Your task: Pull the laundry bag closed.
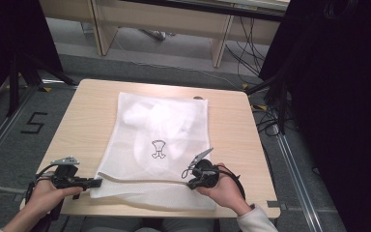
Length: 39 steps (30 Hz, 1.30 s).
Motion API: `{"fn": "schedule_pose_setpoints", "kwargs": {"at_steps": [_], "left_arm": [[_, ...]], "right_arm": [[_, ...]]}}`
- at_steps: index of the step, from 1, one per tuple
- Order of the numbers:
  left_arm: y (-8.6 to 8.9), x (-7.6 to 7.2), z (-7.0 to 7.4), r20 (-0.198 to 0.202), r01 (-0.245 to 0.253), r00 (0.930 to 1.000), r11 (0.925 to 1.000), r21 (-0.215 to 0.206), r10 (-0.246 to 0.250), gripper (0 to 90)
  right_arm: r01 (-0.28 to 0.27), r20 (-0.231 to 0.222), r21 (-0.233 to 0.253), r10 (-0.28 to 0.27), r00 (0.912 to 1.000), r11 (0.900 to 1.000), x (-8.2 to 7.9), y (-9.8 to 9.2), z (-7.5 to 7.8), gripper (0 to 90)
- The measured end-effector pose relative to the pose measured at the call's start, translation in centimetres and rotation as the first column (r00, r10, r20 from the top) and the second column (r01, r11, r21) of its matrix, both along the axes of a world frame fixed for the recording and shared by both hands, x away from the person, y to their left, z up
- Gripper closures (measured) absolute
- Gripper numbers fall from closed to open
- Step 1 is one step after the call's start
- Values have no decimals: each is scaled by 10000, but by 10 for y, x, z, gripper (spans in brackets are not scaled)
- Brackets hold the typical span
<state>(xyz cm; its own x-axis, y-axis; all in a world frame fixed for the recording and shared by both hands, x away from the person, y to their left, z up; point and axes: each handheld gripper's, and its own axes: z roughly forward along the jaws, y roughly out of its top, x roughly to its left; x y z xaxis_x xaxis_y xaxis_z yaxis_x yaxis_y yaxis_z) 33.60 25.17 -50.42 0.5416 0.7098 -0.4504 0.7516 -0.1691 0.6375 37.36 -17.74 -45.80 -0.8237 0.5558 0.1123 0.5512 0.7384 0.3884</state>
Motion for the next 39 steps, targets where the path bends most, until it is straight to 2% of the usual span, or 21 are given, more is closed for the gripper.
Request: {"fn": "schedule_pose_setpoints", "kwargs": {"at_steps": [11,12,13,16,19,34,36,39], "left_arm": [[-1,0,0,-36,-37,10000,9999,-108,36,857],[-1,0,0,14,-67,10000,10000,-55,68,857],[-1,0,0,1,-89,10000,9999,-71,89,857],[0,0,0,-4,-87,10000,9999,-96,87,857],[0,0,0,10,-60,10000,10000,-51,60,857],[0,0,0,3,-47,10000,10000,-39,47,857],[0,0,0,-7,-55,10000,10000,-70,55,857],[0,0,0,0,-47,10000,10000,-62,47,857]], "right_arm": [[-82,0,18,82,10000,10000,1,-7,2,824],[90,-116,-41,-91,9999,10000,0,-7,3,824],[-66,32,-56,66,10000,10000,1,-8,3,824],[-62,-25,-138,62,10000,9999,1,-9,2,824],[120,-114,-134,-121,9999,9998,0,-13,2,824],[189,-166,-266,-194,9997,9995,0,-23,-1,823],[362,-364,-197,-369,9987,9992,-1,-23,-1,823],[256,-274,-285,-264,9993,9993,-1,-24,-1,823]]}}
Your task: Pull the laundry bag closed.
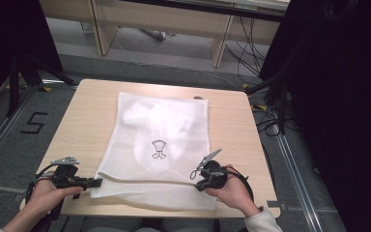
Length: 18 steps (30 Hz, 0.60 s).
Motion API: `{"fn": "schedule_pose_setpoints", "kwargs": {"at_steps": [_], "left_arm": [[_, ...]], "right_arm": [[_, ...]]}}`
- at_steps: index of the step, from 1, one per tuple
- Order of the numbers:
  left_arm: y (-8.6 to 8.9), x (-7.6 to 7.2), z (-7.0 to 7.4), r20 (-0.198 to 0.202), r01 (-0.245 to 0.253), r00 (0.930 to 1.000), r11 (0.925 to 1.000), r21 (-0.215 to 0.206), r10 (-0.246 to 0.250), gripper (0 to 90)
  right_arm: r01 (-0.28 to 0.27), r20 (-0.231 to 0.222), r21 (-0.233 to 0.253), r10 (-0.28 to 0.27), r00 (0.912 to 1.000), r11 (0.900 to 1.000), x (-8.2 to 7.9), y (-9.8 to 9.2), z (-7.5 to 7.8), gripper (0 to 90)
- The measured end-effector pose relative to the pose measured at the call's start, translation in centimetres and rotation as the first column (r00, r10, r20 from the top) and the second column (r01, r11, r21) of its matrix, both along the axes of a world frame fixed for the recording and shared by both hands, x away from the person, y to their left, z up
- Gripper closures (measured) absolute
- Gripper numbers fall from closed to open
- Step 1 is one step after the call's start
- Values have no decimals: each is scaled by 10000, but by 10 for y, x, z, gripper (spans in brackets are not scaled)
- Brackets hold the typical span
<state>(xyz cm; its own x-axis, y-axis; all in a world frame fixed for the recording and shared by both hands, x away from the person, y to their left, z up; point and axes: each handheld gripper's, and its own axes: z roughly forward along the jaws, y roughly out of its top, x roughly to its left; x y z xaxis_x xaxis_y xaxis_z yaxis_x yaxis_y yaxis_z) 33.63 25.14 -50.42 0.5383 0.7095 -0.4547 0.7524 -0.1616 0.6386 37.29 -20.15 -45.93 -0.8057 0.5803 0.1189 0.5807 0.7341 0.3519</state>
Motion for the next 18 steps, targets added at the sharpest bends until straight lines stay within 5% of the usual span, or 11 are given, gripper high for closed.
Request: {"fn": "schedule_pose_setpoints", "kwargs": {"at_steps": [18], "left_arm": [[0,0,0,12,-28,10000,10000,-12,28,857]], "right_arm": [[90,-35,-4,-90,10000,10000,-2,-7,-1,823]]}}
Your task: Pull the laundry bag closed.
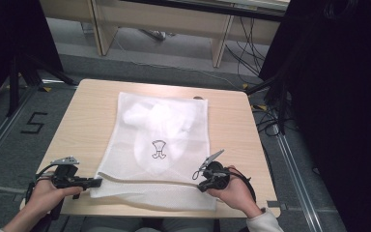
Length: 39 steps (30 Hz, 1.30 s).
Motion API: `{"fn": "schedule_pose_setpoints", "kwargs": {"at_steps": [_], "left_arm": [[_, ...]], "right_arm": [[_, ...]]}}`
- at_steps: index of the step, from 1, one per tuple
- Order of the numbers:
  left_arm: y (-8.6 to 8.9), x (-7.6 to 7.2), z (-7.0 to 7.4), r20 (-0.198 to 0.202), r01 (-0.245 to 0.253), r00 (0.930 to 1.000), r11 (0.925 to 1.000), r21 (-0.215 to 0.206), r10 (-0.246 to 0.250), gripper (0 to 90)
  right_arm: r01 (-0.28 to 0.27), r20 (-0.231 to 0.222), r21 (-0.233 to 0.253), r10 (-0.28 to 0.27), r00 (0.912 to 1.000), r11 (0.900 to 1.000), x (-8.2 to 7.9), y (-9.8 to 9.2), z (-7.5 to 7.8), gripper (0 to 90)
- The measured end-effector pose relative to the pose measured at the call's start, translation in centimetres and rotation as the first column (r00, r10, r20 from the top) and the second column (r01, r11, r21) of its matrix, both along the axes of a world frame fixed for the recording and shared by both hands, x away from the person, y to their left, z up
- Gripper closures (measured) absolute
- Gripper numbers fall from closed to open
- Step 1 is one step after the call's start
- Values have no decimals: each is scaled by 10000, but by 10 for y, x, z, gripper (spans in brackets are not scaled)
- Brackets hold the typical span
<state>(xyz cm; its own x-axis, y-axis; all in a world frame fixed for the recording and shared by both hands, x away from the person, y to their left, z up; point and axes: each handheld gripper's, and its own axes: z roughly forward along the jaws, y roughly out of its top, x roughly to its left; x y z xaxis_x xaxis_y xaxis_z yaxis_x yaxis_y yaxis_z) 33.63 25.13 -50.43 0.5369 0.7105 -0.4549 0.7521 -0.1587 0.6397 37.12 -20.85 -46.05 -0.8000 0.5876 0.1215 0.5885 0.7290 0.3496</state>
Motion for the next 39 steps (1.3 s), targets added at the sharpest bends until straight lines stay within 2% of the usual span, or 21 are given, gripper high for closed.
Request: {"fn": "schedule_pose_setpoints", "kwargs": {"at_steps": [6,11,17,25,30,36,37,39], "left_arm": [[1,0,0,-2,24,10000,10000,12,-24,857],[0,0,0,-3,-3,10000,10000,13,3,857],[0,0,0,1,47,10000,10000,58,-47,857],[0,0,0,-10,4,10000,10000,0,-4,857],[0,0,0,-7,38,10000,10000,37,-38,857],[0,0,0,-33,-6,10000,10000,-6,6,858],[0,0,0,-39,-6,10000,10000,-22,6,858],[0,0,0,-34,-6,10000,10000,-12,6,858]], "right_arm": [[117,-36,-66,-117,9999,9999,0,-1,-1,823],[0,59,-54,0,10000,10000,0,-2,-1,823],[179,-114,-21,-179,9998,9998,-1,-2,-1,823],[-48,58,-139,49,10000,9999,1,-6,-1,823],[49,30,-108,-49,10000,9999,1,-7,-2,823],[-84,-15,-100,84,10000,9999,1,-8,-2,823],[177,-176,-105,-178,9997,9998,0,-8,-2,823],[45,-99,-122,-46,9999,9999,1,-9,-1,823]]}}
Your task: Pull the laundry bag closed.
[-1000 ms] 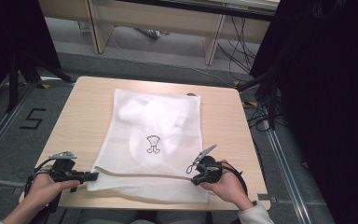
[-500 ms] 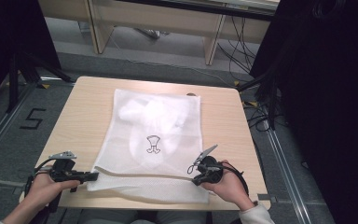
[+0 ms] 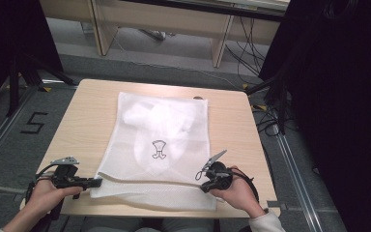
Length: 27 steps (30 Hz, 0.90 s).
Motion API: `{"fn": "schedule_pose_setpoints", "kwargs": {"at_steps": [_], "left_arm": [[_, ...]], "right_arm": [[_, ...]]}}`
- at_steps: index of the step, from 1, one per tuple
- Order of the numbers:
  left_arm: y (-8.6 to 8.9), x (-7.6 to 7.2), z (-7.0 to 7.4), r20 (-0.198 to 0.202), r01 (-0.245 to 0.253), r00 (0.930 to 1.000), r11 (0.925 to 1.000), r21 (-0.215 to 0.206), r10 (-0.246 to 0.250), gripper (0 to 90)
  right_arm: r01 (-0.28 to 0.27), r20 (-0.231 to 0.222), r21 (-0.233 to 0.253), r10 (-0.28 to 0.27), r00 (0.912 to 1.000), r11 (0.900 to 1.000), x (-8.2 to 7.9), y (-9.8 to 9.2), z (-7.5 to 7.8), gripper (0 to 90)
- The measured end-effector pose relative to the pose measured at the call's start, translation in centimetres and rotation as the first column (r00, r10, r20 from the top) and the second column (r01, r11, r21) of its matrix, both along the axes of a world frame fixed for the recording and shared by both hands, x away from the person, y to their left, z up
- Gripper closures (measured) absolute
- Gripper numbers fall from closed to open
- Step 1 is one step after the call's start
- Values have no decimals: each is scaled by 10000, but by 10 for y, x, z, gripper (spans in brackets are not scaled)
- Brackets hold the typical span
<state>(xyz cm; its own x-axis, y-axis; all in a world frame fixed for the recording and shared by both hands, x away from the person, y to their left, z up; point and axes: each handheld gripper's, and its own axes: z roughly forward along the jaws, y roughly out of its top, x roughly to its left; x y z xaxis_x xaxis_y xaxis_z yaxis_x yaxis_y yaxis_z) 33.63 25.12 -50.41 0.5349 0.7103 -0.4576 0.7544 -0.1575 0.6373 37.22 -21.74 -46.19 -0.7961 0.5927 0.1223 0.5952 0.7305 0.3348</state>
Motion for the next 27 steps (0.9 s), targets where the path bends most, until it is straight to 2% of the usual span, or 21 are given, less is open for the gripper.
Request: {"fn": "schedule_pose_setpoints", "kwargs": {"at_steps": [9,10,12,14,18,19,22,27], "left_arm": [[0,0,0,-3,10,10000,10000,-8,-10,858],[0,0,0,8,-2,10000,10000,10,2,858],[0,0,0,-11,9,10000,10000,-7,-9,858],[0,0,0,-7,41,10000,10000,14,-41,858],[0,0,0,-12,4,10000,10000,-20,-4,858],[0,0,0,-9,1,10000,10000,-19,-1,858],[1,0,0,-13,5,10000,10000,47,-5,858],[0,0,0,-58,-11,10000,10000,13,11,858]], "right_arm": [[-126,-35,-30,126,9999,9999,0,-2,0,821],[74,-168,-21,-74,9998,10000,-1,-1,0,822],[123,-201,-26,-123,9997,9999,-1,-3,0,821],[-97,-58,-38,97,9999,9999,1,-5,-1,821],[23,-122,-258,-26,9999,9997,1,-5,-1,820],[-133,-86,-282,131,9999,9995,2,-7,-2,820],[80,-137,-572,-88,9999,9983,2,-9,-4,821],[125,-28,-496,-126,9999,9987,3,-15,-3,820]]}}
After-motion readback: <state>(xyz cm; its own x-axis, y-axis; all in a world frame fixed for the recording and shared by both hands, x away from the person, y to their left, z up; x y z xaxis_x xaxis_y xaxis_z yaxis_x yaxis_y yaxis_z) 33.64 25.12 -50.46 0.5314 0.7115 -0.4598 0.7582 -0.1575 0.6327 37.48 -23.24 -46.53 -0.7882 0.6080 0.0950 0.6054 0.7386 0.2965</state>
